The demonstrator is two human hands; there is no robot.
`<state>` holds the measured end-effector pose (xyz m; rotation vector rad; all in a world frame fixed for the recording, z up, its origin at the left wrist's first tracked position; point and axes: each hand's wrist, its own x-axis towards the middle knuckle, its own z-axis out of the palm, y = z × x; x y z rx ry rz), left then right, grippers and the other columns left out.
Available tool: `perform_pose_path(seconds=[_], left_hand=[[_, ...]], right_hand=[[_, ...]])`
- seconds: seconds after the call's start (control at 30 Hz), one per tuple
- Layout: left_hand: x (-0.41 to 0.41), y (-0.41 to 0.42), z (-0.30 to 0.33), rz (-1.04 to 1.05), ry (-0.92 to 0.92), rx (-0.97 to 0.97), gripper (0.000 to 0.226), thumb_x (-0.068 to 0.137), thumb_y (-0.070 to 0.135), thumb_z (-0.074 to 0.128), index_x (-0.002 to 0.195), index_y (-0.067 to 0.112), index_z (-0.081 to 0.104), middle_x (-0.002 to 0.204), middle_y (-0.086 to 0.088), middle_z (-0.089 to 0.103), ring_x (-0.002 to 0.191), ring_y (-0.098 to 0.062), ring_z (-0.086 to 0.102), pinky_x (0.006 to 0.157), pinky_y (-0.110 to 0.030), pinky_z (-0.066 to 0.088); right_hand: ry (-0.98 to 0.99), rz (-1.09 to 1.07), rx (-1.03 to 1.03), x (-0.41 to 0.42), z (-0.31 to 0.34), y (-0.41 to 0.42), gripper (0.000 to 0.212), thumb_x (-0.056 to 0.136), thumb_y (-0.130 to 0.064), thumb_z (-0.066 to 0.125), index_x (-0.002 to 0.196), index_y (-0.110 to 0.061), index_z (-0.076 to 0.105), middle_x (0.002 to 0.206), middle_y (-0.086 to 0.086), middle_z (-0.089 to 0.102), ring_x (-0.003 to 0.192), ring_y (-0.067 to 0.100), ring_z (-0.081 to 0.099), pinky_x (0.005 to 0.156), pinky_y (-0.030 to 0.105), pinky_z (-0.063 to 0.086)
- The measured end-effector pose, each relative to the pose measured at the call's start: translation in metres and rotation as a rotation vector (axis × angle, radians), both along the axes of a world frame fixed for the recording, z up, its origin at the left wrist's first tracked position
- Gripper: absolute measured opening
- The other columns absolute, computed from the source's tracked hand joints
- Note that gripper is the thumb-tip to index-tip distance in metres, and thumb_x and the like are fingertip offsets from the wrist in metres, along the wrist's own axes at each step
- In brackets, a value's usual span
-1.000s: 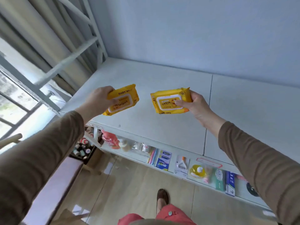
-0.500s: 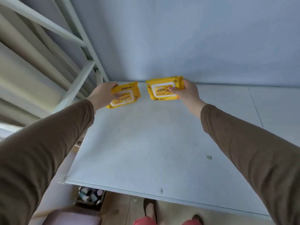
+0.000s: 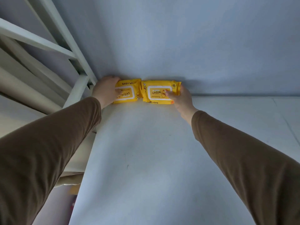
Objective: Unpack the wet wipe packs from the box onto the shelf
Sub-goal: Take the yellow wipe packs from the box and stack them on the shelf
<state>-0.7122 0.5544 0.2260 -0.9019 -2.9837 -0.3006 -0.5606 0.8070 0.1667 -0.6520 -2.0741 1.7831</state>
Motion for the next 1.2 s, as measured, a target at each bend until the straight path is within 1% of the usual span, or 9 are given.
perform_pose_path(seconds=[0.1,0.23,0.37,0.57,0.77,0.87,0.93,1.1,1.2], left_hand=[[0.004,0.000,-0.010,0.009,0.089,0.041,0.042,0.081,0.034,0.075,0.113,0.014,0.056,0.115,-0.011,0.057,0.111,-0.033,0.048,0.090,-0.044,0.044],[-0.002,0.004,-0.018,-0.025,0.115,0.089,0.037,0.082,0.031,0.074,0.110,0.014,0.058,0.112,-0.011,0.058,0.112,-0.032,0.046,0.090,-0.042,0.042],[-0.008,0.001,-0.016,-0.102,0.176,0.051,0.038,0.080,0.037,0.074,0.111,0.017,0.064,0.107,-0.006,0.064,0.107,-0.032,0.049,0.087,-0.043,0.040],[-0.001,0.008,-0.018,-0.062,0.257,-0.005,0.036,0.080,0.032,0.075,0.109,0.014,0.064,0.107,-0.008,0.065,0.109,-0.034,0.048,0.087,-0.045,0.043],[0.026,0.017,-0.012,0.054,0.265,0.036,0.047,0.076,0.024,0.079,0.113,0.009,0.054,0.118,-0.015,0.050,0.109,-0.037,0.048,0.086,-0.048,0.045],[0.059,0.033,-0.008,0.016,0.291,0.135,0.051,0.079,0.024,0.075,0.122,0.010,0.051,0.128,-0.014,0.048,0.116,-0.037,0.044,0.094,-0.046,0.040],[0.089,0.052,-0.007,-0.056,0.250,0.175,0.050,0.082,0.024,0.071,0.127,0.011,0.053,0.127,-0.013,0.051,0.114,-0.036,0.045,0.094,-0.042,0.037],[0.186,0.118,-0.018,-0.222,-0.078,0.146,0.040,0.087,0.030,0.067,0.123,0.015,0.060,0.124,-0.009,0.058,0.117,-0.034,0.049,0.098,-0.045,0.043],[0.262,0.167,-0.016,-0.345,-0.152,0.147,0.038,0.088,0.032,0.066,0.123,0.017,0.060,0.120,-0.005,0.060,0.116,-0.029,0.050,0.096,-0.043,0.044]], right_hand=[[-0.035,0.025,0.068,-0.004,-0.006,0.006,0.038,0.080,-0.035,0.078,0.112,-0.025,0.062,0.110,-0.007,0.072,0.104,0.014,0.069,0.096,0.050,0.053],[-0.038,-0.029,0.159,-0.005,-0.009,0.004,0.032,0.085,-0.036,0.074,0.110,-0.020,0.060,0.103,-0.010,0.072,0.096,0.009,0.069,0.091,0.044,0.056],[0.009,-0.209,0.243,-0.004,-0.021,-0.013,0.029,0.087,-0.035,0.070,0.101,-0.017,0.052,0.095,-0.003,0.067,0.088,0.017,0.066,0.082,0.043,0.056],[-0.039,-0.298,0.397,-0.008,-0.024,-0.022,0.033,0.091,-0.034,0.066,0.113,-0.015,0.050,0.108,0.005,0.063,0.105,0.027,0.055,0.086,0.042,0.050],[-0.157,-0.233,0.284,0.001,-0.008,-0.006,0.049,0.078,-0.040,0.077,0.112,-0.019,0.050,0.110,0.001,0.063,0.109,0.027,0.058,0.093,0.047,0.051],[-0.222,-0.178,0.313,0.035,0.003,0.011,0.064,0.076,-0.037,0.080,0.126,-0.011,0.050,0.122,0.007,0.058,0.116,0.026,0.054,0.098,0.043,0.047],[-0.253,-0.123,0.395,0.071,0.010,0.025,0.059,0.080,-0.032,0.077,0.129,-0.011,0.051,0.124,0.007,0.057,0.117,0.027,0.053,0.098,0.041,0.045],[-0.339,-0.060,0.640,0.199,0.029,0.069,0.046,0.085,-0.028,0.069,0.127,-0.016,0.054,0.123,0.004,0.059,0.116,0.026,0.051,0.098,0.043,0.042],[-0.423,-0.067,0.721,0.293,0.041,0.099,0.045,0.087,-0.030,0.066,0.127,-0.018,0.053,0.126,0.002,0.059,0.117,0.026,0.049,0.098,0.044,0.041]])
